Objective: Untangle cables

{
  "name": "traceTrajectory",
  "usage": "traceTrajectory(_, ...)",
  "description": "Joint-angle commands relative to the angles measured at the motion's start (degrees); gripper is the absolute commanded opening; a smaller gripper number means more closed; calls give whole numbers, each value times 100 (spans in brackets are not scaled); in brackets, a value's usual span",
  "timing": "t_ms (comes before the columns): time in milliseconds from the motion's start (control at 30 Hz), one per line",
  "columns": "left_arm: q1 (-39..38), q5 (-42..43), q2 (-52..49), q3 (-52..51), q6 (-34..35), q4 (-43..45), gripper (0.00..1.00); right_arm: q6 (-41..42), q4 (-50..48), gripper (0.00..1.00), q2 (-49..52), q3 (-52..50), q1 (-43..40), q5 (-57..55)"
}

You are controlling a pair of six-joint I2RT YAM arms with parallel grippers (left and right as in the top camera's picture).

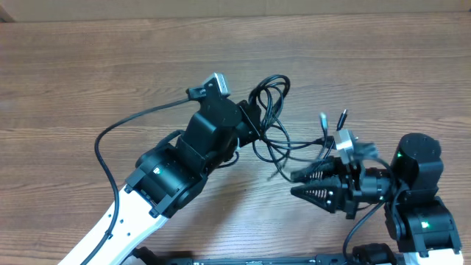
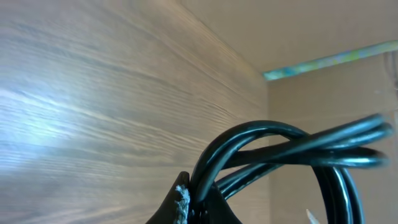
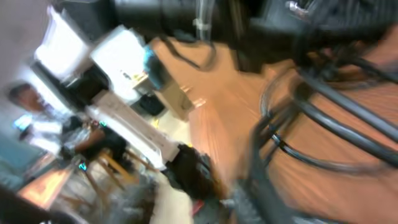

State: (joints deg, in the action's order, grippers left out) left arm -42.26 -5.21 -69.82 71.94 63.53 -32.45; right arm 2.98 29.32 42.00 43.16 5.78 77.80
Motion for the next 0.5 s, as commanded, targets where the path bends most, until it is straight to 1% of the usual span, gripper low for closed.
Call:
traceTrajectory(0,35,-321,24,107,-1049,-63,4,398,315,50,-61,116,37,-1528)
traceTrajectory(33,35,-337,24,107,-1215,-72,4,562,409,63,-61,116,37,-1895)
traceTrajectory(67,35,-358,24,107,-1386,-72,4,654,452,89,-61,116,37,-2087)
traceTrajectory(100,35,-411,24,107,-1633,-79,4,758,496,100,-61,116,37,-2282)
traceTrajectory(200,35,-444,24,107,-2529,-76,4,774,516,100,-61,116,37,-2378)
traceTrajectory(233,35,-442,24,107,-2997,-79,4,774,516,100,-61,116,37,-2378)
traceTrajectory(300,35,-442,24,107,-3628,-125,4,774,518,100,-61,116,37,-2382)
traceTrajectory(333,35,-439,24,107,-3834,-146,4,778,518,100,-61,116,37,-2389)
traceTrajectory(433,35,-437,24,107,-4566,-293,4,1287,516,100,-61,116,37,-2765)
traceTrajectory(467,35,-437,24,107,-4666,-317,4,1357,509,100,-61,116,37,-2763)
